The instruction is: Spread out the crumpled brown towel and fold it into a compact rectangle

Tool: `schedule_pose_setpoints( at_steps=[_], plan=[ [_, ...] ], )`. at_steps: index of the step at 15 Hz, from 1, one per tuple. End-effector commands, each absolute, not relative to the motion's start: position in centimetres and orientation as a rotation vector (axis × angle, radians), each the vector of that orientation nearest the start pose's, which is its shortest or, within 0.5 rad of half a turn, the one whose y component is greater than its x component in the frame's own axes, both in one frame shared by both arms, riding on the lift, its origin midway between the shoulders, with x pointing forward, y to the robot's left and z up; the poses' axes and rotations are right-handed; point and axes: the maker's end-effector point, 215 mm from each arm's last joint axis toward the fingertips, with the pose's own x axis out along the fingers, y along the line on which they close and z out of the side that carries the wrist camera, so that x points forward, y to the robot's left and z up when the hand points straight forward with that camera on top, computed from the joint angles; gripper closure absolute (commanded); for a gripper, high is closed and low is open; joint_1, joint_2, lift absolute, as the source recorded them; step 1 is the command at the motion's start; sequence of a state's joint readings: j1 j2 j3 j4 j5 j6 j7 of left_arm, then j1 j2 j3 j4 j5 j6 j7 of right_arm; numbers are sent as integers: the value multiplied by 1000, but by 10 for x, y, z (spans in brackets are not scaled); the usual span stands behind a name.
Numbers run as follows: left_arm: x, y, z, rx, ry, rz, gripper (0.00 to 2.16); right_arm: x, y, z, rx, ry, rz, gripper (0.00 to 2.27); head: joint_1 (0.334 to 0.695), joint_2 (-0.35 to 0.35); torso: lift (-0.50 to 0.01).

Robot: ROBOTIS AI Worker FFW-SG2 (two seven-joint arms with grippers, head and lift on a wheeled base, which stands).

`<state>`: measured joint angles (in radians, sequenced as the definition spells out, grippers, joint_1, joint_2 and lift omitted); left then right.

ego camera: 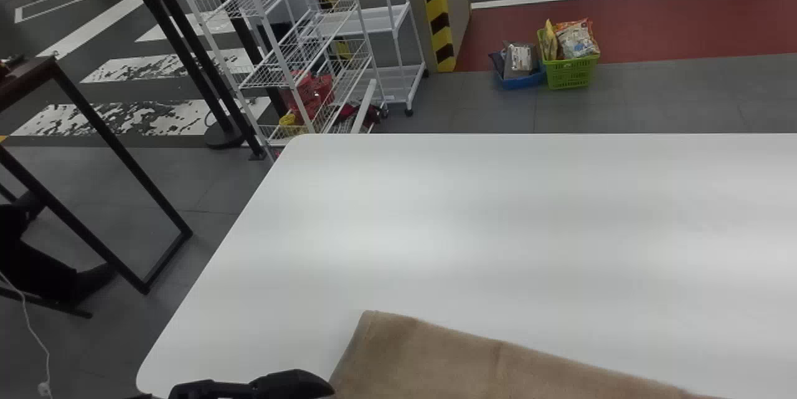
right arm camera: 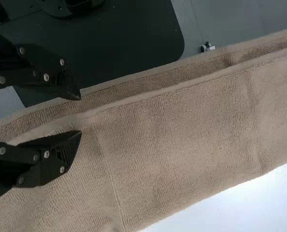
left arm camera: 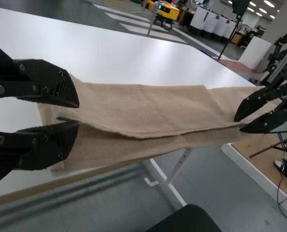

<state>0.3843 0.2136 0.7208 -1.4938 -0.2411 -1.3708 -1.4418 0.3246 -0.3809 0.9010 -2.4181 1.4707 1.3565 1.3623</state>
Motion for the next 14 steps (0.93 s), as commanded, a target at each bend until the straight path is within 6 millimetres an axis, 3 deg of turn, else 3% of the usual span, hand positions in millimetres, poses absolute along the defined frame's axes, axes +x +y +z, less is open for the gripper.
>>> schedule_pose_setpoints(
  at_steps=[1,5,8,10,12,14],
  plan=[
    [257,324,-415,1263,-83,-1102,252,237,-84,-412,-610,960,865,43,695,350,-127],
    [258,324,-412,1257,-92,-1090,164,266,-109,-391,-337,964,791,39,695,350,-127],
    [260,323,-410,1254,-100,-1081,164,279,-137,-395,-278,987,742,39,695,350,-127],
    [261,324,-409,1246,-102,-1071,164,291,-169,-406,-215,1021,675,43,695,350,-127],
    [264,326,-406,1226,-104,-1055,164,300,-216,-423,-133,1072,581,46,695,349,-127],
    [269,330,-400,1193,-108,-1023,164,303,-269,-440,-50,1116,480,49,695,278,-127]
  ],
)
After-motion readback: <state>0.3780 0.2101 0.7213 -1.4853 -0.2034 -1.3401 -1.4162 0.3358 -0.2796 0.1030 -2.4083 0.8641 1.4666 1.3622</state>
